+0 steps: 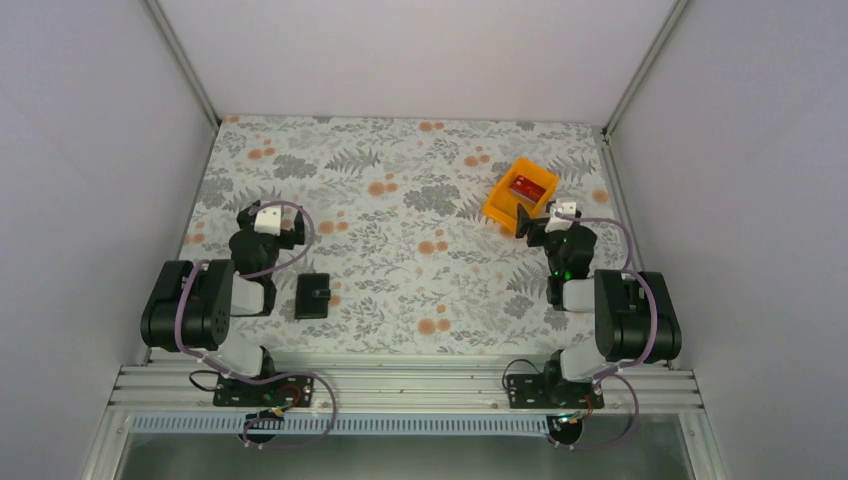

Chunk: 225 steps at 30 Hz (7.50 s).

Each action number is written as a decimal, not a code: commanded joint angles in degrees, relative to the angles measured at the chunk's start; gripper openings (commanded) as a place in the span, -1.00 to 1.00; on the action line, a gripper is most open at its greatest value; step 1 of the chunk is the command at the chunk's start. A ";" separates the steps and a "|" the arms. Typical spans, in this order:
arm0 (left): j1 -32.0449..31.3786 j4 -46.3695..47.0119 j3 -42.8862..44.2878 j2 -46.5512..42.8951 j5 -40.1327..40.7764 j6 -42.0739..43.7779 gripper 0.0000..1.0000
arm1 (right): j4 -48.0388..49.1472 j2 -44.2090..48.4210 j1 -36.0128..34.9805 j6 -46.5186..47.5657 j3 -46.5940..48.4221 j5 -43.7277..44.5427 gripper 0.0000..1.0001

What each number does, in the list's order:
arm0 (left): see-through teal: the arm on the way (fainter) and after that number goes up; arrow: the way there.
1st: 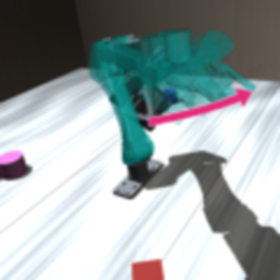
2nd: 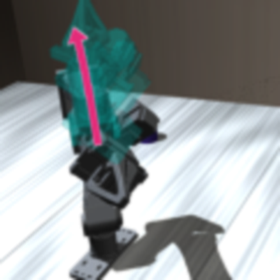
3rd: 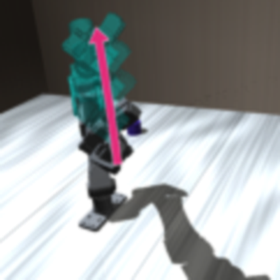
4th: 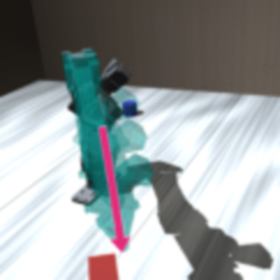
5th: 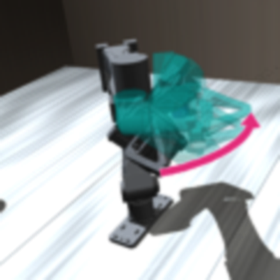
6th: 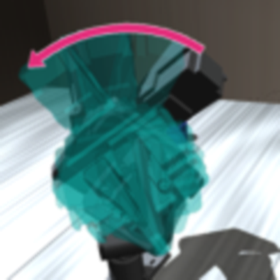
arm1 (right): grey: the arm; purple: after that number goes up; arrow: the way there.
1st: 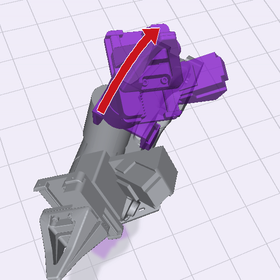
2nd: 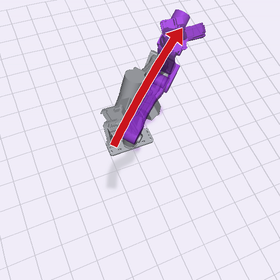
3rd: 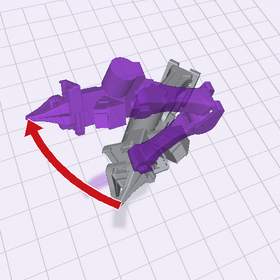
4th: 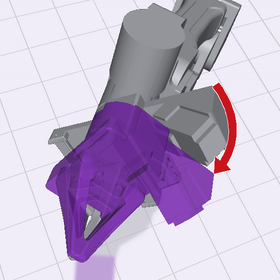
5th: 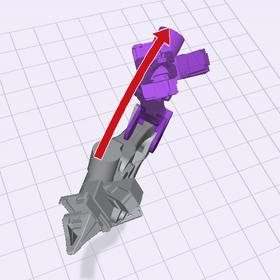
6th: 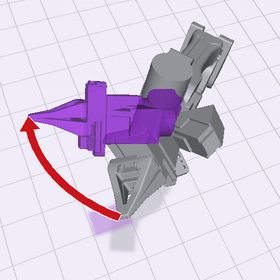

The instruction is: Take the credit cards out of the card holder

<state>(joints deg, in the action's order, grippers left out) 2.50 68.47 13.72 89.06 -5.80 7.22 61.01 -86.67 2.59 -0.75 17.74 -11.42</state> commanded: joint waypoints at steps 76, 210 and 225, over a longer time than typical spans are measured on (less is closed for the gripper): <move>9.89 -125.27 35.96 8.55 -29.97 40.68 -0.12 | -88.50 -58.23 -53.91 -23.08 91.41 -48.47 -0.46; 0.35 -133.79 64.25 -9.92 -62.19 45.63 -0.94 | -70.18 -18.70 -43.76 -0.49 77.18 -44.11 -0.92; 0.18 -139.44 62.82 -8.85 -73.54 53.10 -0.16 | -74.95 -12.87 -41.79 8.05 80.26 -50.79 -0.92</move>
<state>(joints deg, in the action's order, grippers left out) 2.81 -67.85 75.46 79.57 -71.48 55.96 -12.69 -102.45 -39.38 4.14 95.42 -59.37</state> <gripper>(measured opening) 0.453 0.155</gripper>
